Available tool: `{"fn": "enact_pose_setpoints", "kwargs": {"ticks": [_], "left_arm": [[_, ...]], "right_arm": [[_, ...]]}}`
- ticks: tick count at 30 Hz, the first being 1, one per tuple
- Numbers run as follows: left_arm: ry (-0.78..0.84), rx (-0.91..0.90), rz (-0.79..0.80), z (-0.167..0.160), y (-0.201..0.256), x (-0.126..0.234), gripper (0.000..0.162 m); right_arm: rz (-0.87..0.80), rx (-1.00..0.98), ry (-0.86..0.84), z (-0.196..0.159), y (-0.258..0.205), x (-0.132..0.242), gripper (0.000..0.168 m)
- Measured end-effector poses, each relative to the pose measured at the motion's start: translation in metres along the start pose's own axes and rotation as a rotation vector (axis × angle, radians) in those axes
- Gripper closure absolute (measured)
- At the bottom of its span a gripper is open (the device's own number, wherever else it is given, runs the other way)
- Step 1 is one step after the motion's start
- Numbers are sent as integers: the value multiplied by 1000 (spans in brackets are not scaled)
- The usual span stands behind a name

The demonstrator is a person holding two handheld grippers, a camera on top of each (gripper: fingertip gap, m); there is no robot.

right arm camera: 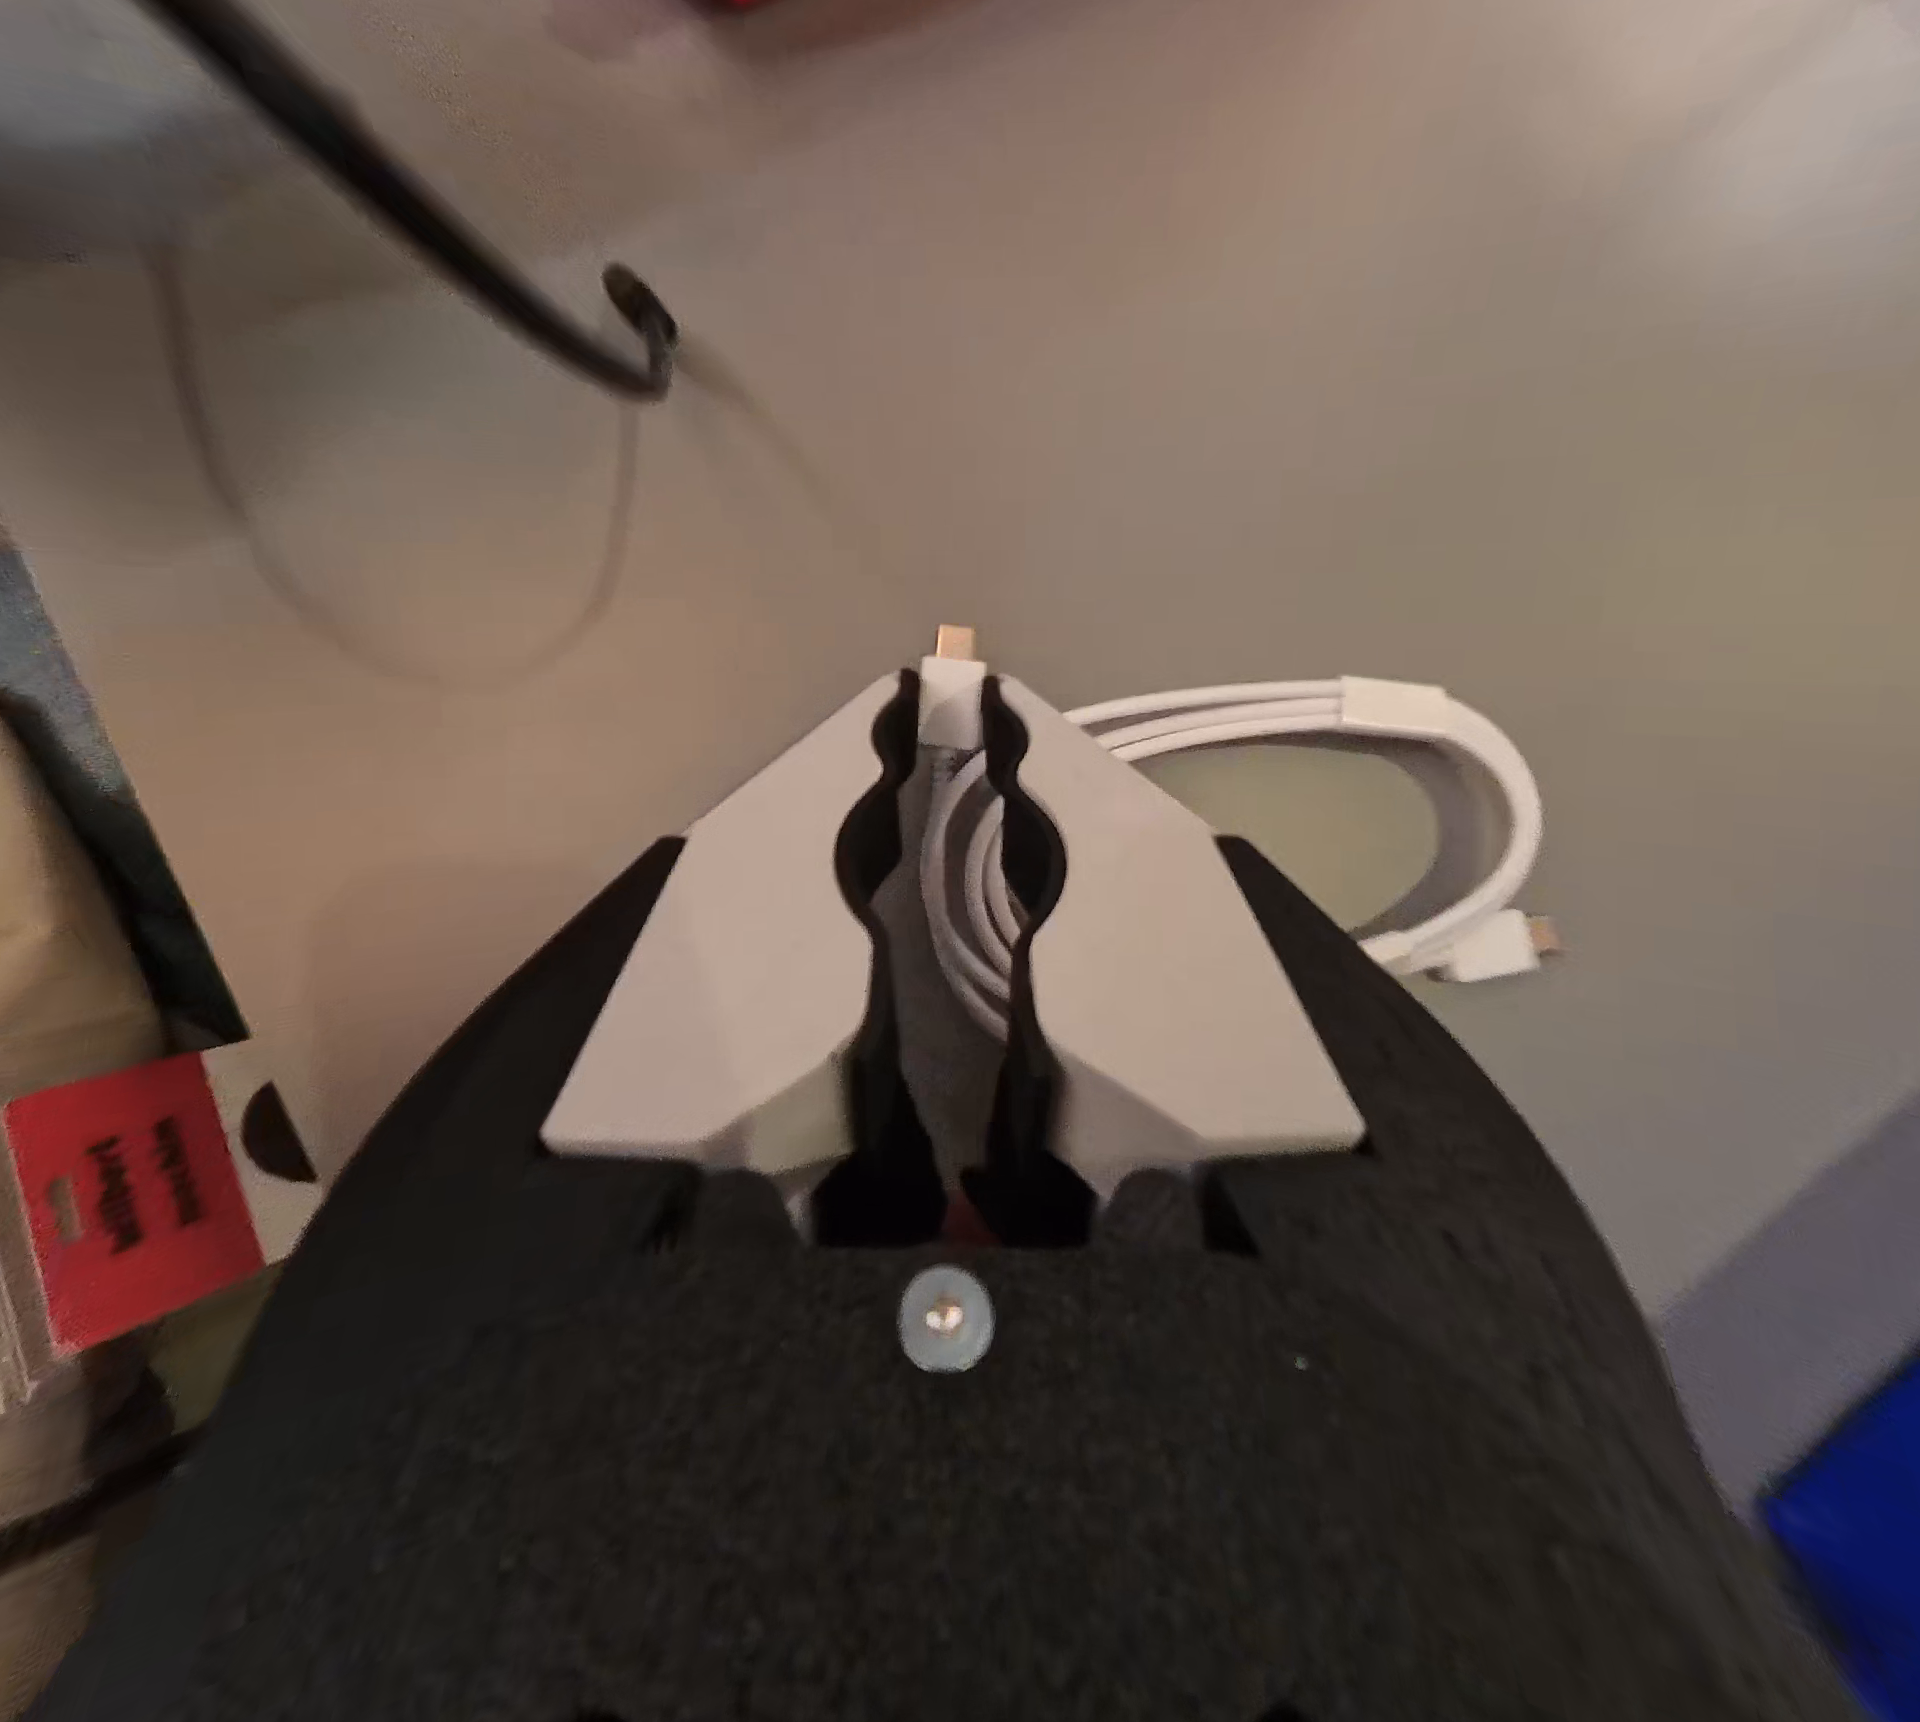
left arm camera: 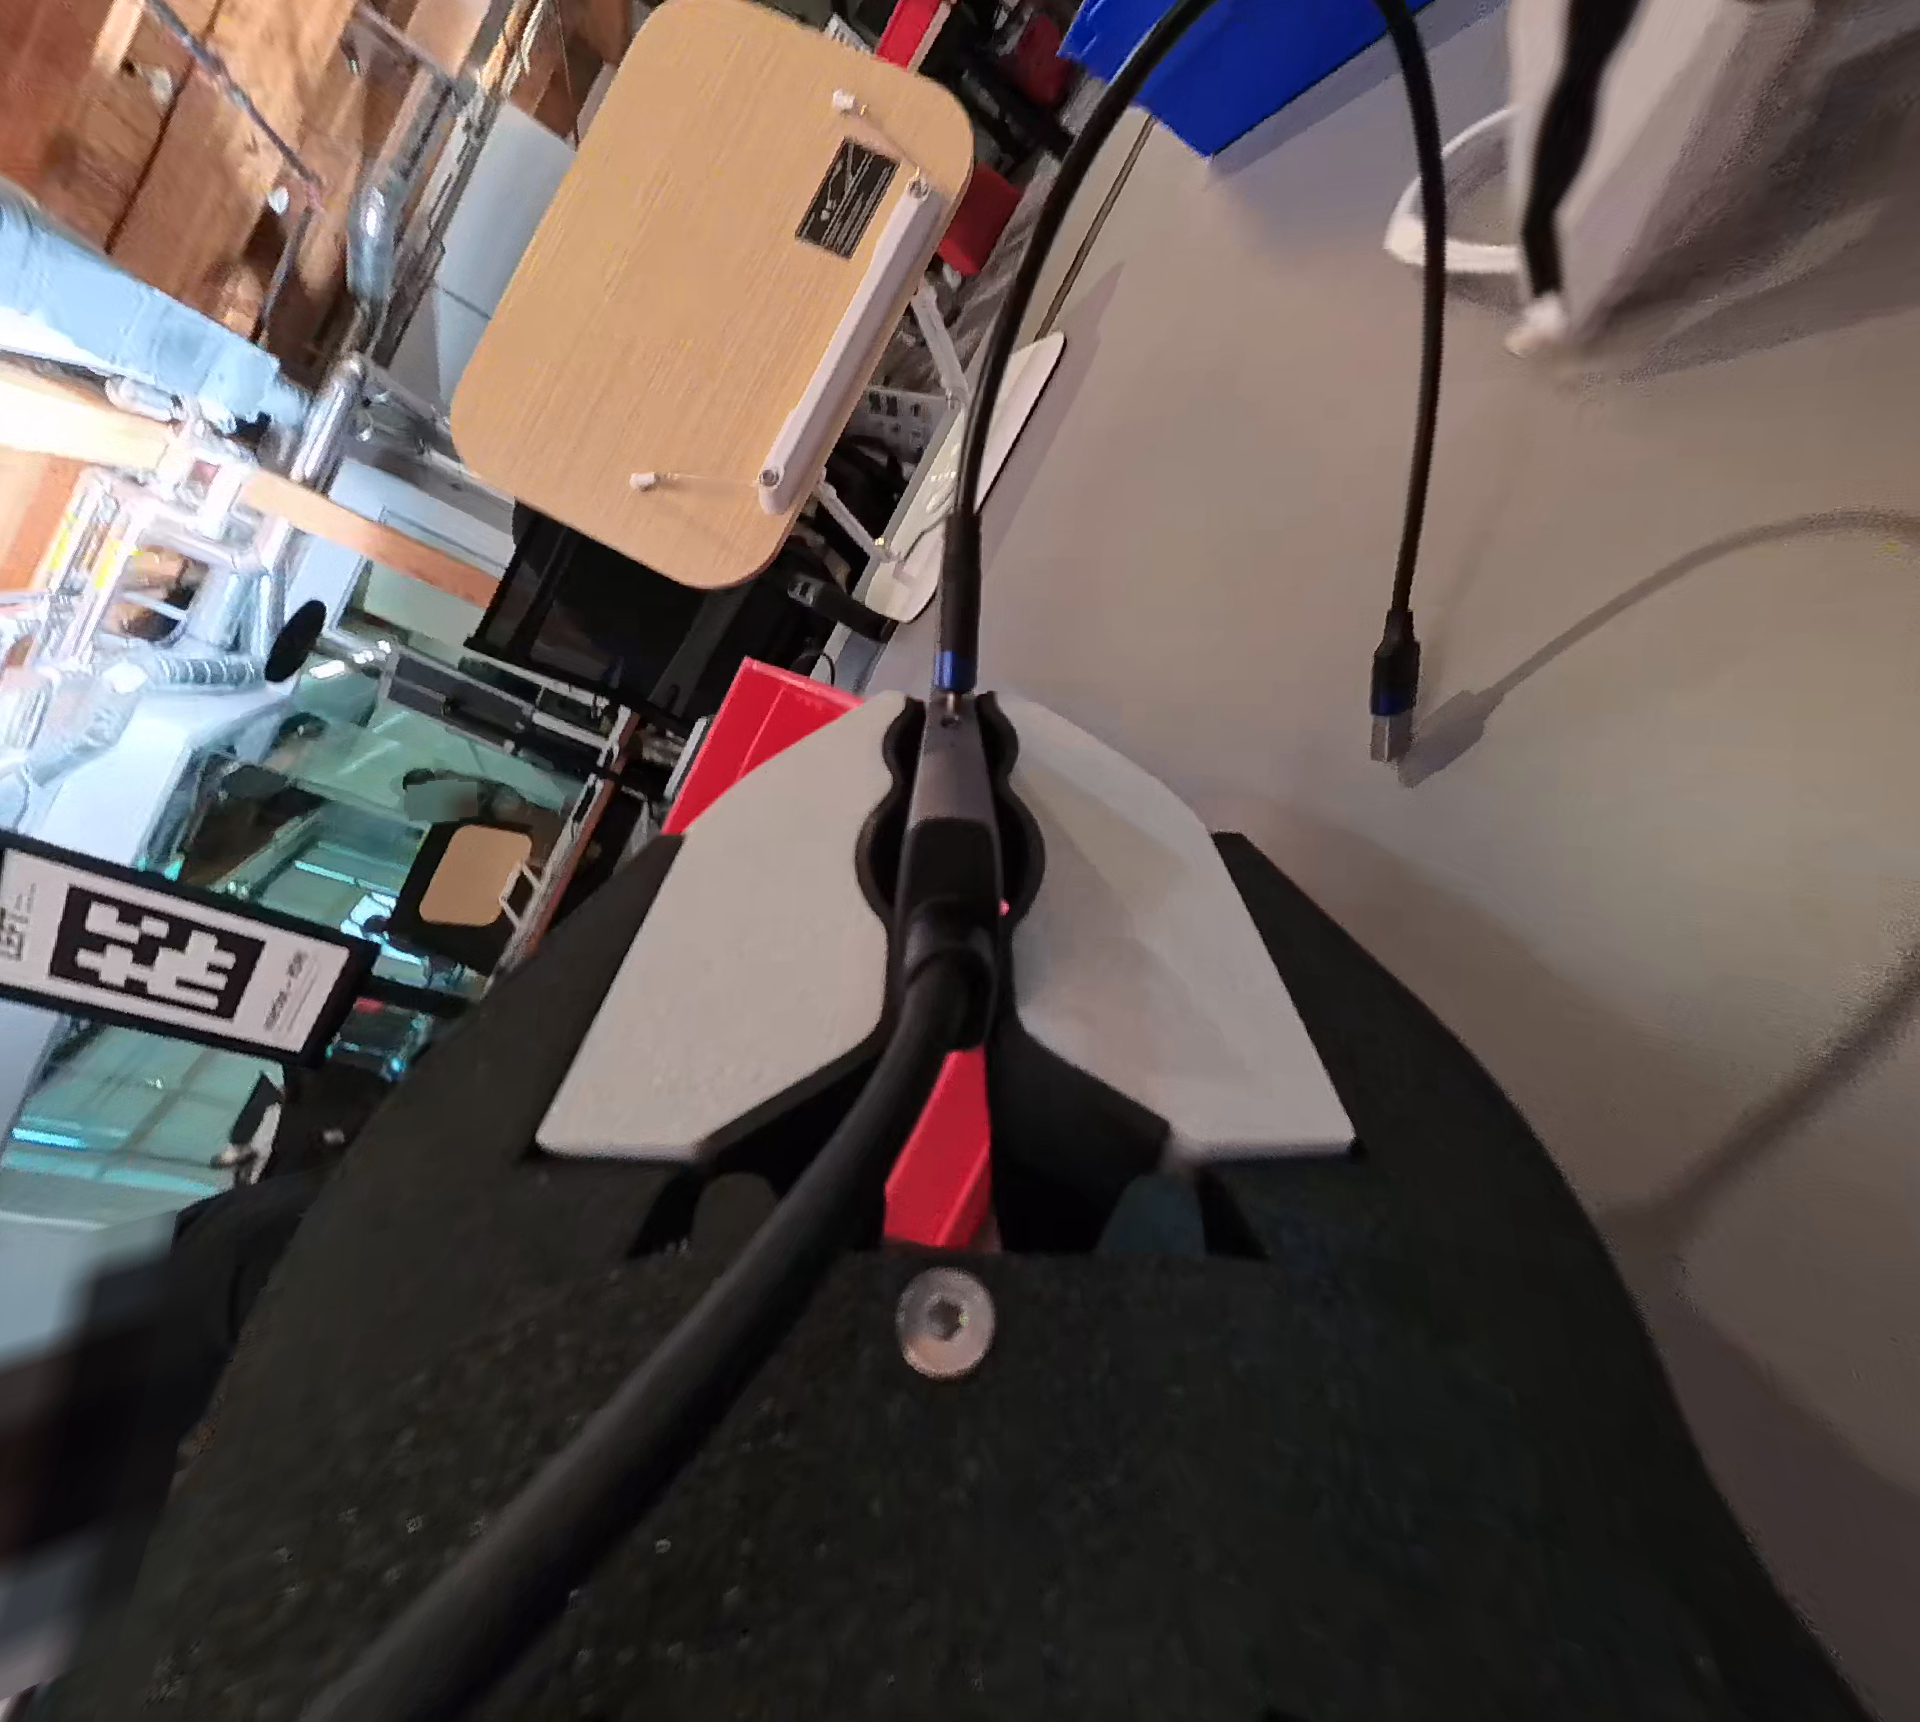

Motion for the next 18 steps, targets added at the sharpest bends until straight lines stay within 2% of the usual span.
{"fn": "enact_pose_setpoints", "kwargs": {"ticks": [4,8,11,18], "left_arm": [[32,-103,-8,8,9,-1,152],[123,-196,-25,26,21,0,152],[126,-261,-42,34,30,-2,152],[154,-412,-40,47,46,-2,152]], "right_arm": [[-83,103,129,35,24,52,158],[82,147,232,83,2,94,158],[240,142,177,100,-33,87,158],[378,153,63,92,-69,53,158]]}}
Point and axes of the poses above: each gripper's, where its closed fingertips meet, x back along the fingers, z out of its top, y = z × x across the jaws, the point moved 4 cm from there along x, back along the fingers, and after that the axes turned 5 degrees about -z, right-handed, at the moved point
